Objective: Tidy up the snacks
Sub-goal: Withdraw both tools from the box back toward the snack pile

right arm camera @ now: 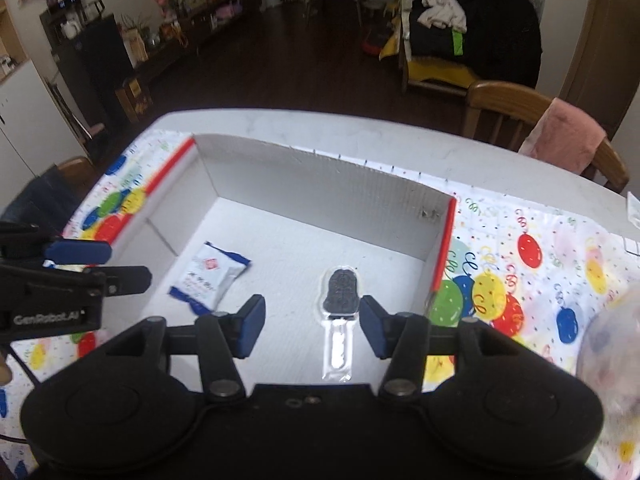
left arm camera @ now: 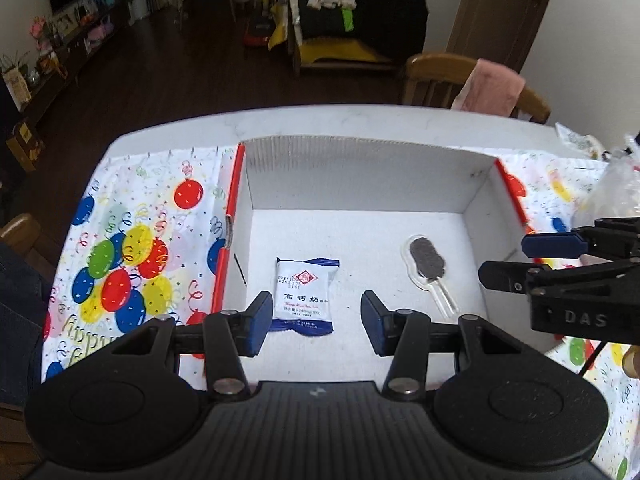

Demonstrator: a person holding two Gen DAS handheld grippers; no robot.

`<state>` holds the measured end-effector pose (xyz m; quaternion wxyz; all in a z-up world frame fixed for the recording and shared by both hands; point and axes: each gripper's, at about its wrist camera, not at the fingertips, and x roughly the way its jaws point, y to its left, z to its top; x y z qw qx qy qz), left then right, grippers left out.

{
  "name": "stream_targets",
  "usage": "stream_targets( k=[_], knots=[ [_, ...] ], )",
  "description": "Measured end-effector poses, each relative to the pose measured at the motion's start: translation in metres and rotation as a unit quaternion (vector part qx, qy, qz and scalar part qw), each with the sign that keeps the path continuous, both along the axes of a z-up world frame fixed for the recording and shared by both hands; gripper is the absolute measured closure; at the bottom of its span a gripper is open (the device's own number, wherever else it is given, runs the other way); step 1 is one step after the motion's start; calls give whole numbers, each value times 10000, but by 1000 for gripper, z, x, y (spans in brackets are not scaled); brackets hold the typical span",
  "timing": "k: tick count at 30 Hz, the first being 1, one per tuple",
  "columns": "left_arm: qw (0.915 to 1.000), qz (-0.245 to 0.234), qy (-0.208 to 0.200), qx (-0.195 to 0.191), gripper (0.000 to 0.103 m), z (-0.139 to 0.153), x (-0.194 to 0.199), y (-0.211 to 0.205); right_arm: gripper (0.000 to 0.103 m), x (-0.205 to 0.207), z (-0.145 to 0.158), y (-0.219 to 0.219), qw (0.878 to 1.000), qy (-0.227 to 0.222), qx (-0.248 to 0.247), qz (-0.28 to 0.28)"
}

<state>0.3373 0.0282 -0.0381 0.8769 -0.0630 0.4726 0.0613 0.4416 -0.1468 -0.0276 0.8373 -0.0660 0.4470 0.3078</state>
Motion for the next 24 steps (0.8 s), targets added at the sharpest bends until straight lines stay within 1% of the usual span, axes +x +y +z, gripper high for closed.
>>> stream_targets(
  k=[3, 8, 10, 12, 15, 20, 24],
  knots=[
    [9998, -51, -200, 13, 55, 12, -21, -2, 41, -21, 14, -9, 9997, -117, 181, -81],
    [9988, -87, -485, 19, 55, 30, -57, -5, 39, -58, 32, -21, 9986, -285, 402, -183],
    [9984, -87, -555, 5, 55, 36, -72, -7, 37, -73, 37, -26, 9981, -320, 494, -202],
    [9980, -113, -629, -4, 55, 39, -87, -7, 33, -89, 41, -30, 9973, -383, 574, -232],
    [9974, -117, -713, -20, 51, 43, -108, -7, 31, -110, 44, -36, 9965, -460, 650, -259],
    [9963, -104, -857, -37, 51, 47, -139, -7, 29, -142, 45, -40, 9954, -508, 761, -301],
    [9951, -134, -974, 31, 46, 49, -163, -10, 24, -166, 45, -43, 9942, -540, 856, -366]
  ],
)
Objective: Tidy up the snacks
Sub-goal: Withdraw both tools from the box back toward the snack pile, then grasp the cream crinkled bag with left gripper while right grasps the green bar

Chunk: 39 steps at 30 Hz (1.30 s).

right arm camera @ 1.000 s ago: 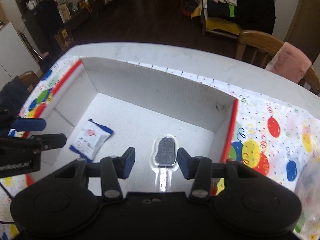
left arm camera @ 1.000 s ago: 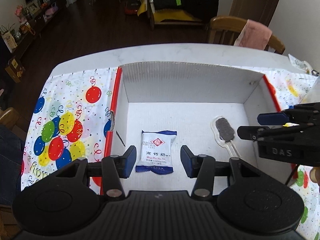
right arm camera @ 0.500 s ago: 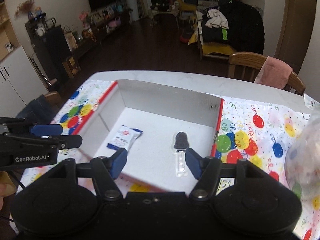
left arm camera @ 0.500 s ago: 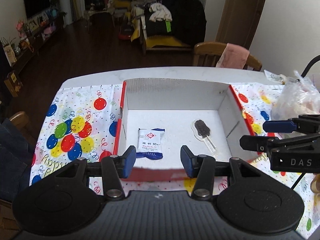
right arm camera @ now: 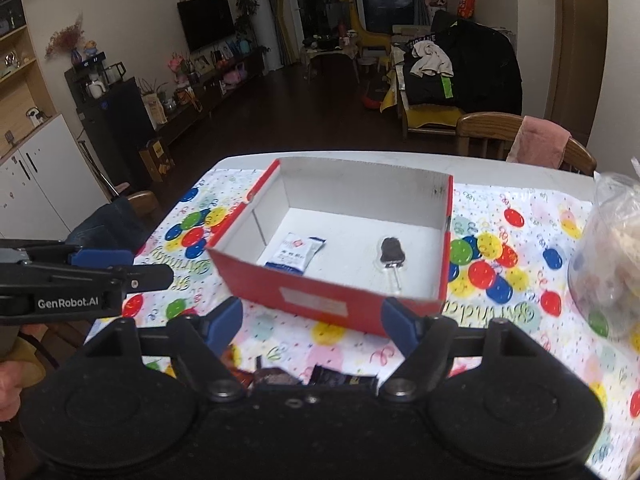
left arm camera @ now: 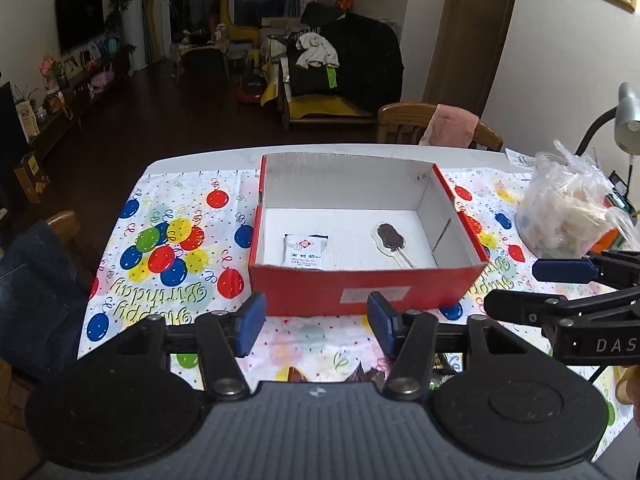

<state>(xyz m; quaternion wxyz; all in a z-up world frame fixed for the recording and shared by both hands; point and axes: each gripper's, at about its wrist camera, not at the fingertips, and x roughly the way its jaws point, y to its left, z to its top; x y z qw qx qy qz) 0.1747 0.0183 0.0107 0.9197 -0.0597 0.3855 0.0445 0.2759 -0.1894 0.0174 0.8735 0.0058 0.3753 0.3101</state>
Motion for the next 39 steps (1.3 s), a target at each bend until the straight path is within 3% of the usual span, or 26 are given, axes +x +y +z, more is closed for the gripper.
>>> stream_targets(
  k=[5, 10, 12, 15, 18, 25, 30, 39],
  knots=[
    [10000, -52, -82, 21, 45, 0, -27, -4, 19, -28, -1, -4, 9999, -104, 74, -20],
    [9999, -62, -90, 81, 37, -9, -50, -4, 16, -52, -8, -8, 9998, -198, 79, -55],
    [10000, -29, -57, 43, 36, -14, -57, -4, 8, -59, -14, -10, 9997, -203, 60, -109],
    [10000, -27, -21, 56, 36, -23, -67, -5, 5, -69, -23, -13, 9996, -174, 100, -185],
    [10000, 4, 14, 94, 28, -30, -75, -5, 1, -78, -33, -16, 9996, -112, 110, -225],
    [9999, 135, 15, 46, 22, -46, -87, -6, 0, -93, -50, -24, 9994, -75, 151, -317],
    [9996, 162, 211, -29, 21, -64, -88, -8, 0, -97, -74, -21, 9990, -135, -295, -304],
    [9974, -11, 709, 105, 21, -107, -79, -19, 0, -83, -123, -22, 9967, 419, -572, -397]
  ],
)
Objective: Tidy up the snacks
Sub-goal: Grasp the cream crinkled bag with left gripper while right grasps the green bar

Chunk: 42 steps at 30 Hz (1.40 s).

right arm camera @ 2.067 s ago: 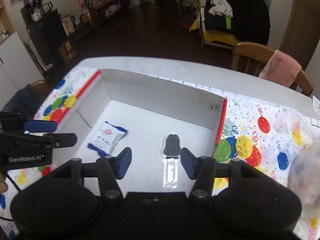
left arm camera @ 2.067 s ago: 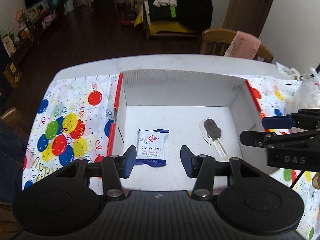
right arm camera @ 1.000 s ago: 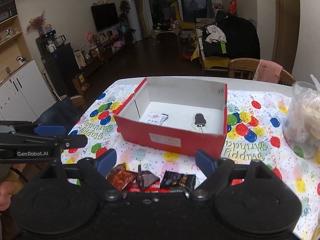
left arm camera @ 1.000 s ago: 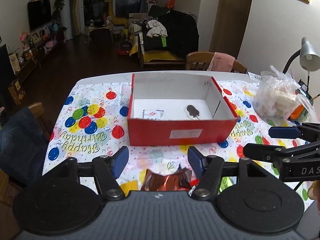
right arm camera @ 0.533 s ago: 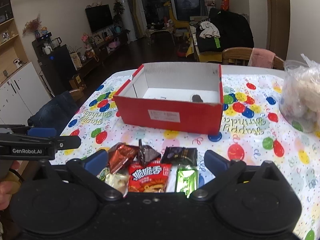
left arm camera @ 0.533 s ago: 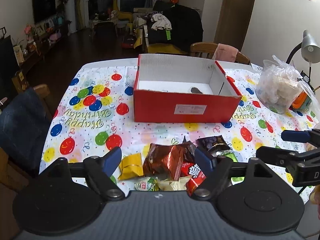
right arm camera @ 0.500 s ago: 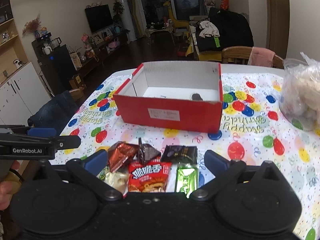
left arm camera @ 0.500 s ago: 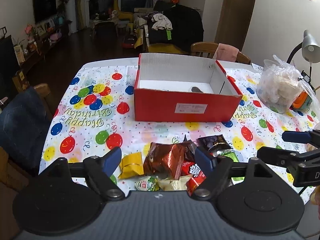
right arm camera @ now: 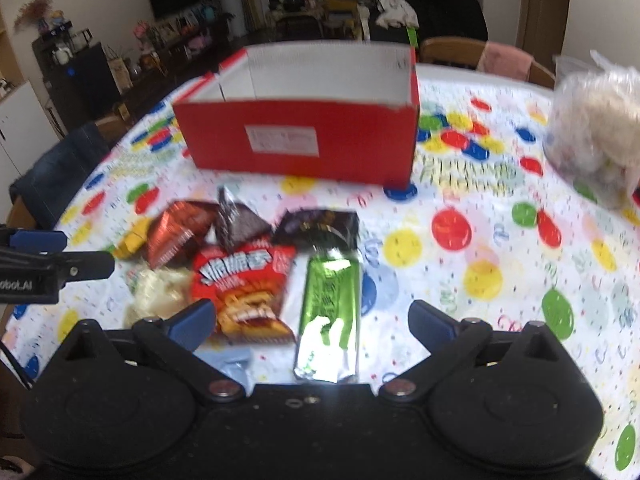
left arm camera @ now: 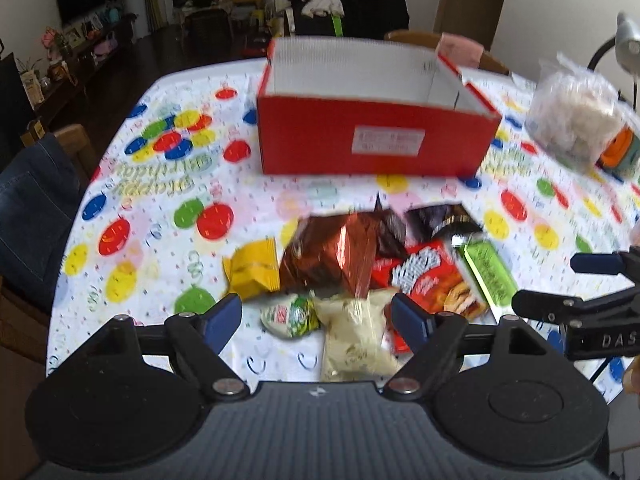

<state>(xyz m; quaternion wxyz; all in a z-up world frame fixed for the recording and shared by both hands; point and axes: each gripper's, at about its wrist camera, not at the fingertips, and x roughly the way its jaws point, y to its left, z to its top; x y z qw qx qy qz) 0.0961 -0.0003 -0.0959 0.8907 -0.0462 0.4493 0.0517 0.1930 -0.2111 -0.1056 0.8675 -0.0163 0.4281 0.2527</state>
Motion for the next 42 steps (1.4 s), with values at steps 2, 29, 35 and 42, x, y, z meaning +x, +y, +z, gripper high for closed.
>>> stream_targets(
  k=[2, 29, 35, 42],
  knots=[
    [9997, -69, 210, -69, 21, -10, 5, -2, 1, 4, -10, 1, 9999, 118, -70, 55],
    [9913, -63, 1195, -546, 34, -57, 38, -3, 39, 27, -54, 26, 9926, 187, -1001, 660],
    [9895, -163, 1210, -771, 51, -58, 38, -5, 51, 25, -52, 24, 9926, 201, -853, 837],
    [9875, -63, 1256, -952, 62, -60, 38, -1, 62, 28, -51, 13, 9943, 292, -762, 680]
  ],
)
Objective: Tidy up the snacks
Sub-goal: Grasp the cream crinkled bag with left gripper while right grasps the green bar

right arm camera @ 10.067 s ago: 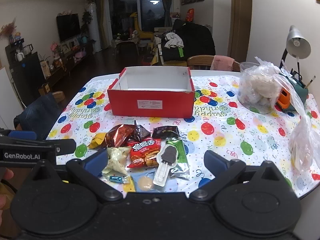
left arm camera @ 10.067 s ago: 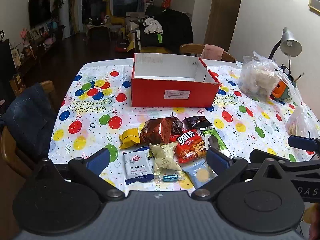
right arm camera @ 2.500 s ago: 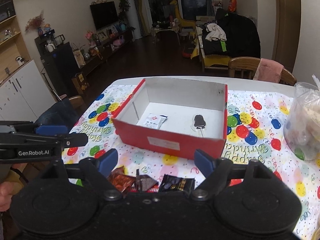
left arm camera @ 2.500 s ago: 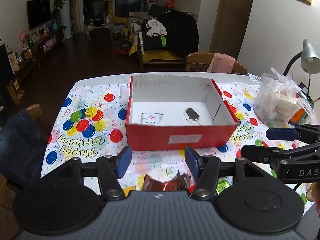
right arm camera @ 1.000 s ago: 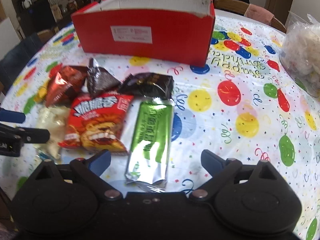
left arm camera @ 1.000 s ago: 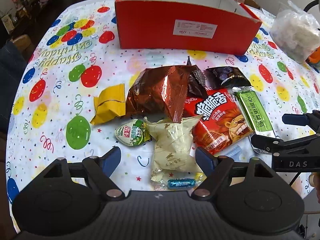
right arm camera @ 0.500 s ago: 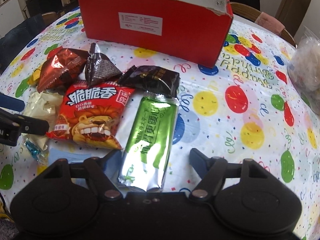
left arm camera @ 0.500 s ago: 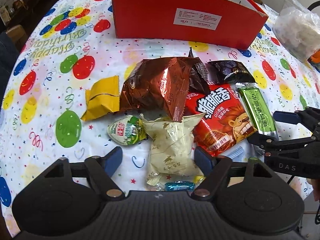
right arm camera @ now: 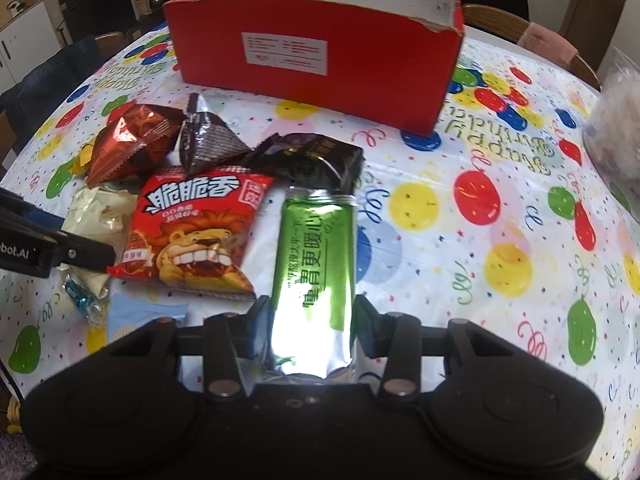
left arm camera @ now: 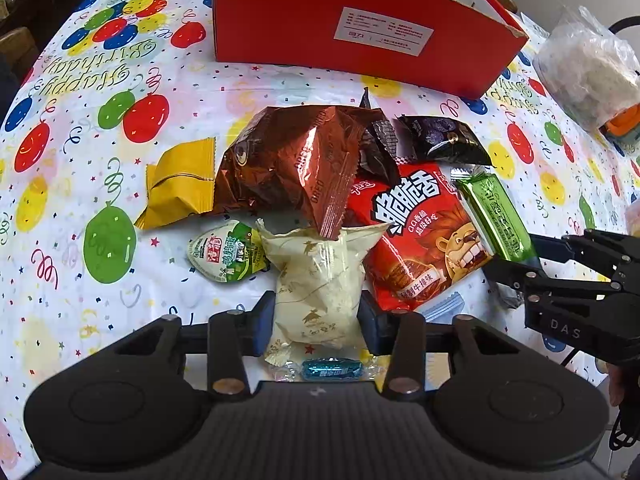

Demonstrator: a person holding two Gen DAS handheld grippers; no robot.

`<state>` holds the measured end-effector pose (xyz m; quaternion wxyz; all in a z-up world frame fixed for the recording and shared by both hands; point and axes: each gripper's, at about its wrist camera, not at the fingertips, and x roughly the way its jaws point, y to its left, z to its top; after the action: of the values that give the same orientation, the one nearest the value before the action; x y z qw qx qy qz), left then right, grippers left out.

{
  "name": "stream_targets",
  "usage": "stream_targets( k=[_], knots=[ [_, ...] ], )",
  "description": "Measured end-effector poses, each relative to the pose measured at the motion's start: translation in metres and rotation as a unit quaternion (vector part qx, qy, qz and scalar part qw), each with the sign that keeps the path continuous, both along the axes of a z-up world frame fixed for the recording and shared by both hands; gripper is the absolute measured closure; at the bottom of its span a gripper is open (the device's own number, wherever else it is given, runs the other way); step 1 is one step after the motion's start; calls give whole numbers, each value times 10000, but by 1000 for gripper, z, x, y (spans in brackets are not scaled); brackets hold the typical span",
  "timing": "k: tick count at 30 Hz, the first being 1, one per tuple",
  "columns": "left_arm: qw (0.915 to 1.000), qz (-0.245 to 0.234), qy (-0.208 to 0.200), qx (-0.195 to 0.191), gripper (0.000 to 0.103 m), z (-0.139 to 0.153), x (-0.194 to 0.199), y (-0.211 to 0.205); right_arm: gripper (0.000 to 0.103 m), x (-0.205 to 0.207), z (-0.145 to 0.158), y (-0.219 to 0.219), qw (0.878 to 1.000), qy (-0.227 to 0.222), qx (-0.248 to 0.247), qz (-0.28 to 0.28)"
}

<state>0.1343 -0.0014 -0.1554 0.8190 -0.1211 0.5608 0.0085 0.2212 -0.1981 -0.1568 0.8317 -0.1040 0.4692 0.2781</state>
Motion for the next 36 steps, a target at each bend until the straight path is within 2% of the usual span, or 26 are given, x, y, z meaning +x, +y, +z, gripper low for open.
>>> stream_targets(
  k=[9, 23, 36],
  knots=[
    [10000, 43, 3, -43, 64, 3, -5, -1, 62, -5, 7, -19, 9980, 264, 407, -412],
    [9997, -8, -163, -165, 65, 25, -25, 5, 62, -28, 35, -33, 9914, 394, 952, -811],
    [9983, 39, -574, -127, 64, 79, -21, 13, 62, -29, 95, -39, 9866, -59, 1314, -969]
  ],
)
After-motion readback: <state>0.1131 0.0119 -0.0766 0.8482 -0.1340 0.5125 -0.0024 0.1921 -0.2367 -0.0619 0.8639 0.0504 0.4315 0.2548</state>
